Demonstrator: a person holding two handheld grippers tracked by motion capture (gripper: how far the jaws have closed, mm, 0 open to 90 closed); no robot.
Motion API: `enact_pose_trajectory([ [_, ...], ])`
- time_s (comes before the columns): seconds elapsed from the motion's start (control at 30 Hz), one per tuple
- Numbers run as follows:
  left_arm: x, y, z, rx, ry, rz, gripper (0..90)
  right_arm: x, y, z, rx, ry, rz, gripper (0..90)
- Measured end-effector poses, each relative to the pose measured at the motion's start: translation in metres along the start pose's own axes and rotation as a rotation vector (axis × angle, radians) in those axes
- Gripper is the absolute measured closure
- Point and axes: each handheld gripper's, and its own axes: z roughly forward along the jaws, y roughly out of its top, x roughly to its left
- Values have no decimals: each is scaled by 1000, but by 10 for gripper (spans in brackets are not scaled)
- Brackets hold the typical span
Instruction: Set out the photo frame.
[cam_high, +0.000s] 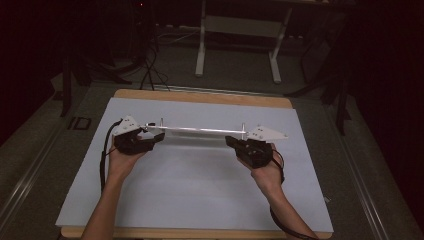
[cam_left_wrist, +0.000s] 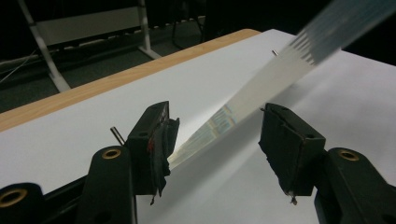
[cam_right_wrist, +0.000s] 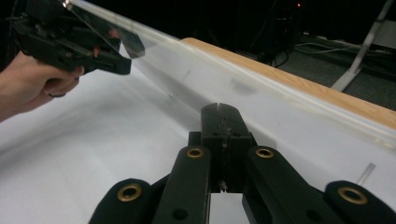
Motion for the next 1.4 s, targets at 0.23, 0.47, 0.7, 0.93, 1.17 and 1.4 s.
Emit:
enact_pose_trajectory([
  [0.23, 2, 4, 2, 6, 2, -10, 435, -9, -10, -5, 19, -86, -37, 854],
  [0.47, 4, 7, 3, 9, 7, -21, 436, -32, -23, -9, 48, -132, -6, 769],
  [0.7, 6, 10, 5, 20, 6, -26, 440, -53, -37, -10, 70, -155, 25, 683],
  [0.93, 7, 11, 6, 12, 10, -32, 441, -66, -40, -12, 81, -191, 38, 663],
  [1.17, 11, 17, 8, 26, 8, -48, 445, -80, -41, -3, 101, -217, 46, 607],
  [1.4, 14, 18, 10, 20, 10, -56, 447, -93, -41, 12, 93, -194, 19, 493],
])
